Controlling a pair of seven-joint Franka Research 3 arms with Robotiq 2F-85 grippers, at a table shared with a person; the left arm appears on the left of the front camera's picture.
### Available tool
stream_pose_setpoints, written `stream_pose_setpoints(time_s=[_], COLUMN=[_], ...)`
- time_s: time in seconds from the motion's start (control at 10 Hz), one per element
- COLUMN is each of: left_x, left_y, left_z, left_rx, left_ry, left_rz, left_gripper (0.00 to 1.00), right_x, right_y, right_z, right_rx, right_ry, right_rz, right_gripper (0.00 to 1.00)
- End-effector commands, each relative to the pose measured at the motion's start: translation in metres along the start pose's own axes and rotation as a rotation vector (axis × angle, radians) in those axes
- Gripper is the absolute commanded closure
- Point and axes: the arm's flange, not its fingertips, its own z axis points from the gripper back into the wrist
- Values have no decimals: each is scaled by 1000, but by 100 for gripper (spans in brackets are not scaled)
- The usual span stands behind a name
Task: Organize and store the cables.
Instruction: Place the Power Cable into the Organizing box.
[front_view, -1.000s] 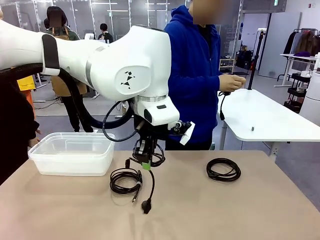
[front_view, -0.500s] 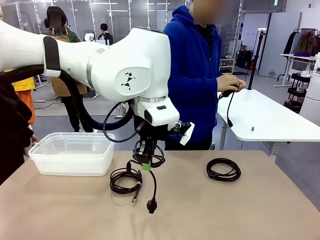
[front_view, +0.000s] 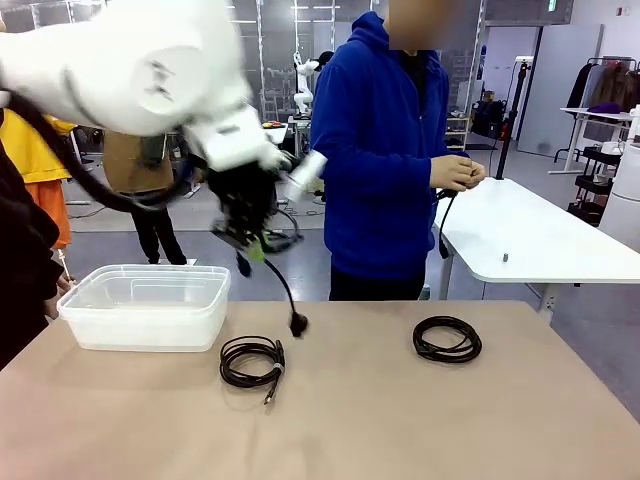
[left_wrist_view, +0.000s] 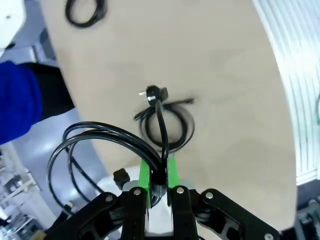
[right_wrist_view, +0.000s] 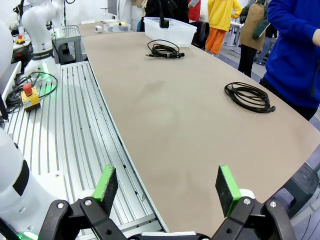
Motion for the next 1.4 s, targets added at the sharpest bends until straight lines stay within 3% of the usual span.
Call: stream_pose_setpoints(time_s=[0.0, 0.3, 0.7, 0.9, 1.1, 1.3], left_x=[-63, -146, -223, -240, -236, -244], left_y=[-32, -33, -23, -19, -26, -26], left_z=[4, 22, 22, 24, 29, 20], left_rx=[102, 188, 210, 196, 204, 170], left_ry=[-112, -96, -81, -70, -106, -57], left_rz=[-32, -27, 128, 174, 140, 157], left_gripper=[84, 84, 84, 84, 84, 84], right_x=[-1, -1, -1, -1, -1, -1], right_y=[-1, -1, -1, -1, -1, -1], right_z=[0, 0, 0, 0, 0, 0], right_rx=[-2, -2, -2, -2, -2, -2], right_ry=[-10, -10, -10, -10, -10, -10], right_rz=[12, 12, 12, 12, 12, 12], right_gripper=[0, 0, 0, 0, 0, 0])
